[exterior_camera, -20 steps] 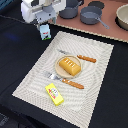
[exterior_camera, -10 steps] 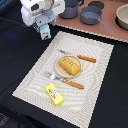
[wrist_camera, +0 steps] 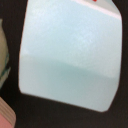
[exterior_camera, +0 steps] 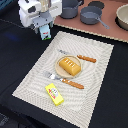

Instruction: Place the bread, butter, and milk from the table onto the serving area.

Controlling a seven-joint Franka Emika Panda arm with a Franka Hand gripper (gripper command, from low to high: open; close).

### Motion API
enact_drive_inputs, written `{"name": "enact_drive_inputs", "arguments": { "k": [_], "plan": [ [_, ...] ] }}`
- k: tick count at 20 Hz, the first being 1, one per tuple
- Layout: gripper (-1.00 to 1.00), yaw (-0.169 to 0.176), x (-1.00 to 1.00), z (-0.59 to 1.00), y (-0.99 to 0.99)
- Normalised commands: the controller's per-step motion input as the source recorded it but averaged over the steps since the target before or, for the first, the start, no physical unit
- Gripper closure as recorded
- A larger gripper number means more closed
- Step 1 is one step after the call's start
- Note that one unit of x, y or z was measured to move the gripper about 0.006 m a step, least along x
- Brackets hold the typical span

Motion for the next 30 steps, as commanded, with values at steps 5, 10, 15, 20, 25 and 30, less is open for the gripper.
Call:
{"name": "enact_drive_inputs", "arguments": {
  "k": [5, 10, 15, 20, 25, 30],
  "plan": [
    [-1.00, -0.059, -0.20, -0.22, 0.13],
    [1.00, -0.016, -0.29, -0.27, 0.16],
    [1.00, -0.001, -0.25, -0.23, 0.20],
    [1.00, -0.017, -0.11, 0.20, 0.18],
    [1.00, -0.083, 0.55, 1.00, 0.43],
    [1.00, -0.062, 0.90, 1.00, 0.30]
  ]
}}
